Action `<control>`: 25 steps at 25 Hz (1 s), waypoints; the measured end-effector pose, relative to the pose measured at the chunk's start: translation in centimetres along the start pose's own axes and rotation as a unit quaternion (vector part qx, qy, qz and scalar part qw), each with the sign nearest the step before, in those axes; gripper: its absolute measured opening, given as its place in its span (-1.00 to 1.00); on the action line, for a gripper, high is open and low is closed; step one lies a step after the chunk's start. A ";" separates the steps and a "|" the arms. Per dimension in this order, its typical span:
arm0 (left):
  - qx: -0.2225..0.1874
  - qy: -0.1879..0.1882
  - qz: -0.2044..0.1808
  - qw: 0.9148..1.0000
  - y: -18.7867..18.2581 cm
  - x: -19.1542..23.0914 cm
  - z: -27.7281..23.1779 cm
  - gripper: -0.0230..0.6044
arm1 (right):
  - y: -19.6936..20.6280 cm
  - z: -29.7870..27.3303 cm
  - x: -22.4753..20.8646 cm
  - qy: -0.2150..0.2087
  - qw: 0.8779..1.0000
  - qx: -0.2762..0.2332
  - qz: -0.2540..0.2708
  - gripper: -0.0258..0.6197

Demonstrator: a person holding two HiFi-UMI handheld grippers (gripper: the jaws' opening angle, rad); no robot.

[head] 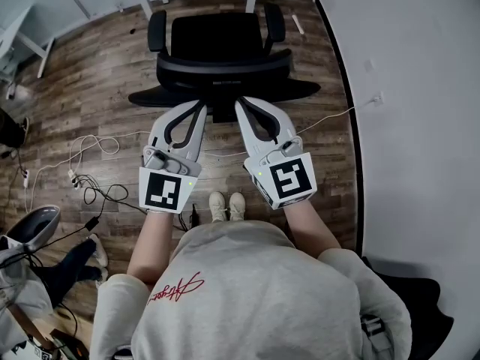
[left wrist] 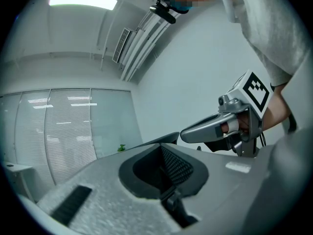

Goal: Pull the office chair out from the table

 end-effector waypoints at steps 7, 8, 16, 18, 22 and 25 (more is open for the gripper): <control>-0.001 0.005 0.000 1.000 0.1 -0.8 0.1 -0.95 | 0.1 0.4 0.3 -0.002 1.000 -0.001 -0.011 -0.93; 0.000 0.006 -0.001 1.000 0.1 -0.7 0.0 -0.95 | 0.1 0.3 0.2 -0.004 1.000 0.000 -0.010 -0.93; 0.000 0.007 -0.007 1.000 -0.5 -0.1 -0.2 -0.95 | -0.5 -0.4 0.0 -0.019 0.999 -0.001 -0.029 -0.93; -0.001 0.006 -0.006 1.000 -0.5 -0.2 -0.1 -0.95 | -0.5 -0.3 0.1 -0.020 0.999 -0.001 -0.027 -0.93; -0.003 0.007 -0.007 1.000 -0.5 -0.2 -0.2 -0.95 | -0.5 -0.3 0.2 -0.022 0.999 -0.003 -0.025 -0.93; -0.002 0.008 -0.008 1.000 -0.7 -0.2 -0.2 -0.95 | -0.6 -0.2 0.2 -0.021 0.999 -0.006 -0.029 -0.93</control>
Point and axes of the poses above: the fingertips, and each gripper's own axes: z backward along the fingers, x to its left, y out of its underside, the point moved 10 cm from there along z, backward along the fingers, and after that the axes turned 6 degrees about z, right-handed, at the moved point
